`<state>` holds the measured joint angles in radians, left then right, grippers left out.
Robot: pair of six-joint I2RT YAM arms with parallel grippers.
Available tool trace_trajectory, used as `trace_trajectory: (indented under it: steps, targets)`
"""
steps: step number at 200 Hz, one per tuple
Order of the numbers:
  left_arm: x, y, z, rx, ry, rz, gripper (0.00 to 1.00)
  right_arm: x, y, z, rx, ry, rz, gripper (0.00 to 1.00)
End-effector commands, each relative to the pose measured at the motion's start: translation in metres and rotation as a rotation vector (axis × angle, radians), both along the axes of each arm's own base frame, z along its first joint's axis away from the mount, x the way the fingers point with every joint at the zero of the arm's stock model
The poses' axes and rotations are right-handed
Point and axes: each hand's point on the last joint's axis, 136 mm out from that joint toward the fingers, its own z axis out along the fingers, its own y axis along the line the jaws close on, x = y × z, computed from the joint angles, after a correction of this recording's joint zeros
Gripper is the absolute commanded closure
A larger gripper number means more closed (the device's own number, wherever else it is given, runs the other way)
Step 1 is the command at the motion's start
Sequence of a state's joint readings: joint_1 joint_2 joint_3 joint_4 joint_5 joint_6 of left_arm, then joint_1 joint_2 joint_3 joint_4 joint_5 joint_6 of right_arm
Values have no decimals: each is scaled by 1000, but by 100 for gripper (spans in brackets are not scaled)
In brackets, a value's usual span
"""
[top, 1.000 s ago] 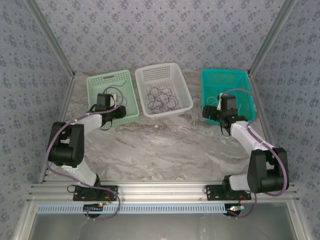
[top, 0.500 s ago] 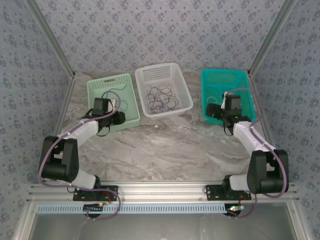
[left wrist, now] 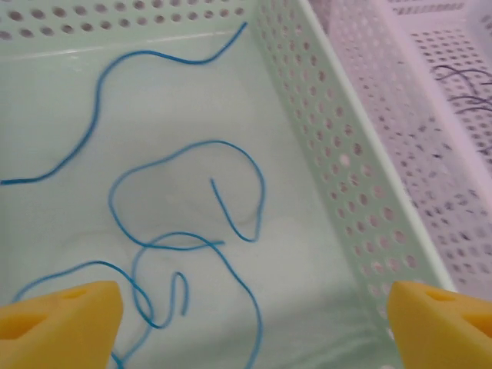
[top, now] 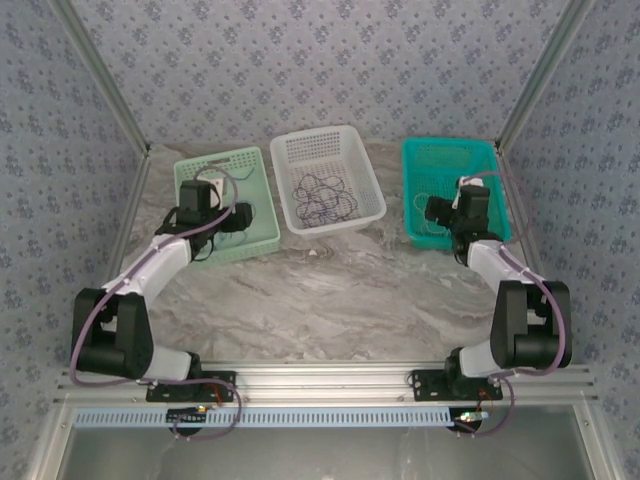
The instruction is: Untangle the cables
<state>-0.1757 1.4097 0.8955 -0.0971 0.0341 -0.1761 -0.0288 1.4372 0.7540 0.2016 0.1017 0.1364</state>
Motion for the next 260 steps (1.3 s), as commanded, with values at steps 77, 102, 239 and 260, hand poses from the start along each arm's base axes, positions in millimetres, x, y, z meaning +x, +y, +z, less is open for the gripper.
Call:
trace_trajectory:
  steps: [77, 102, 239, 260]
  targets:
    - [12, 31, -43, 211, -22, -1, 1, -13, -4, -29, -106, -8, 38, 9]
    - [6, 29, -47, 206, -59, -40, 1, -19, -9, -38, -108, -28, 7, 9]
    - [-30, 64, -36, 96, -299, 12, 1, -26, -1, -44, -103, -126, 65, 11]
    - [-21, 67, -34, 83, -322, 12, 1, -28, 6, -50, -110, -143, 95, 11]
